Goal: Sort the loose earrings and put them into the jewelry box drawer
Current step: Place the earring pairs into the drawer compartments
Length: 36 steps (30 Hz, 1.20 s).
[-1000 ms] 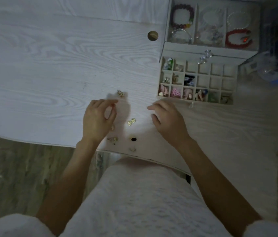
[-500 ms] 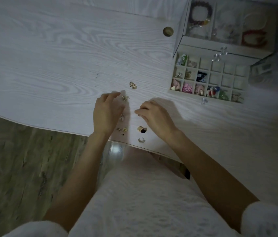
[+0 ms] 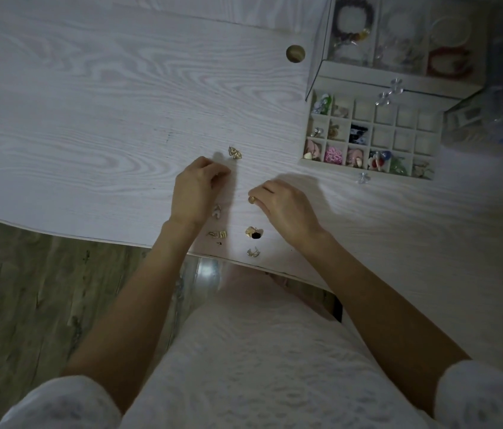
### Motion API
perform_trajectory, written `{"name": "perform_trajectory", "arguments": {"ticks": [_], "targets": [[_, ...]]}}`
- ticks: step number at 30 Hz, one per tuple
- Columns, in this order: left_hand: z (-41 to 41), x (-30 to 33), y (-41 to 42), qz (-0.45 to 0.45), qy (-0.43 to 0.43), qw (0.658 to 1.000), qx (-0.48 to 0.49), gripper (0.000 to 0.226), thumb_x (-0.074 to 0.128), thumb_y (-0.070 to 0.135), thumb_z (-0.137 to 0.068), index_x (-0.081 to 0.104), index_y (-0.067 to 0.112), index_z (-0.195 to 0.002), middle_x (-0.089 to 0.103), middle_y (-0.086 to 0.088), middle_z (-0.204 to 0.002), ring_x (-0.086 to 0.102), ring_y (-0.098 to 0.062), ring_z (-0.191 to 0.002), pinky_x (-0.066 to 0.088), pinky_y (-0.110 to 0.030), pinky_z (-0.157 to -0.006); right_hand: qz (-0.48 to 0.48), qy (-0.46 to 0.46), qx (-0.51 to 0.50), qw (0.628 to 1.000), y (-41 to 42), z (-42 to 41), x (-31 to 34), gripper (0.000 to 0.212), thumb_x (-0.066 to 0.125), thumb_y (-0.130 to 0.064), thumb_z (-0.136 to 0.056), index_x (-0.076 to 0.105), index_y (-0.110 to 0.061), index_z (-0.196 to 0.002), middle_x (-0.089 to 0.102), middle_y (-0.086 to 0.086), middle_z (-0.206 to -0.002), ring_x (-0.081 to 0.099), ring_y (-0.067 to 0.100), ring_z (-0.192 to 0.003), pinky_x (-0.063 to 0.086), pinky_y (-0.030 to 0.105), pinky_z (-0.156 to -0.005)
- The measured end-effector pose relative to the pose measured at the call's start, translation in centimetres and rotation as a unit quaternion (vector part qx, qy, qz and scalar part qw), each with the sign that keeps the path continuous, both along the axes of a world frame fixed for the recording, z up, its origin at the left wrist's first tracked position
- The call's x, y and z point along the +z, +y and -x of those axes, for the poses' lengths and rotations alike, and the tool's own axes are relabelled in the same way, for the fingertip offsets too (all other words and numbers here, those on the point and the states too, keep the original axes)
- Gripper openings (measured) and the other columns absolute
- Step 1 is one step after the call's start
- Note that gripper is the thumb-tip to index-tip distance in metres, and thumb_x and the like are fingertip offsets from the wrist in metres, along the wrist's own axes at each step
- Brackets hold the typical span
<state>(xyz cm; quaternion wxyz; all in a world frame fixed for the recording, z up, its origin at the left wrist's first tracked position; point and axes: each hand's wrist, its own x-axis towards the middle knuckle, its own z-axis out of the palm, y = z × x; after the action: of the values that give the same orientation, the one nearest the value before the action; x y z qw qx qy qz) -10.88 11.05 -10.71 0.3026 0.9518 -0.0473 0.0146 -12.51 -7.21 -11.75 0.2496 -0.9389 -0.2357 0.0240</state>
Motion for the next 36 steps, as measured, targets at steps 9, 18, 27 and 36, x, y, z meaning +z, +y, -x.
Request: {"name": "perform_trajectory", "arguments": {"ticks": [9,18,27,36], "targets": [[-0.7,0.1,-0.1,-0.047,-0.019,0.999,-0.018,0.007,0.065,0.003,-0.079,0.070,0.005,-0.083,0.066,-0.013,-0.079,0.061,-0.024,-0.063,0.043,-0.024,-0.055,0.022,-0.018,0.016,0.999,0.2,-0.2,0.0,0.034,0.075,0.010,-0.063,0.067,-0.009,-0.089,0.066,0.005,-0.077,0.062,0.022,-0.068,0.053,0.031,-0.046],[-0.9,0.3,-0.1,-0.048,-0.039,0.997,-0.035,0.010,0.063,0.004,-0.080,0.072,0.006,-0.083,0.068,-0.010,-0.077,0.060,-0.024,-0.061,0.044,-0.026,-0.053,0.071,-0.028,0.044,0.996,0.3,-0.4,0.5,0.036,0.073,0.020,-0.042,0.066,-0.006,-0.066,0.060,0.006,-0.062,0.056,0.022,-0.053,0.043,0.023,-0.036],[-0.5,0.4,-0.6,-0.023,-0.038,0.999,0.005,0.009,0.067,0.012,-0.082,0.074,0.014,-0.086,0.071,-0.006,-0.079,0.065,-0.021,-0.065,0.049,-0.028,-0.054,0.021,-0.033,0.007,0.999,-0.9,-0.2,0.5,0.036,0.072,0.021,-0.046,0.068,-0.004,-0.072,0.063,0.009,-0.065,0.058,0.025,-0.054,0.049,0.029,-0.039],[-4.5,4.0,-9.5,0.145,-0.058,0.987,-0.041,0.010,0.068,0.022,-0.084,0.073,0.022,-0.092,0.072,0.005,-0.087,0.064,-0.009,-0.076,0.054,-0.032,-0.067,-0.150,-0.070,-0.256,0.953,-10.6,-1.7,6.4,0.009,0.065,-0.008,-0.084,0.073,-0.007,-0.089,0.071,0.007,-0.081,0.061,0.009,-0.072,0.047,0.016,-0.067]]}}
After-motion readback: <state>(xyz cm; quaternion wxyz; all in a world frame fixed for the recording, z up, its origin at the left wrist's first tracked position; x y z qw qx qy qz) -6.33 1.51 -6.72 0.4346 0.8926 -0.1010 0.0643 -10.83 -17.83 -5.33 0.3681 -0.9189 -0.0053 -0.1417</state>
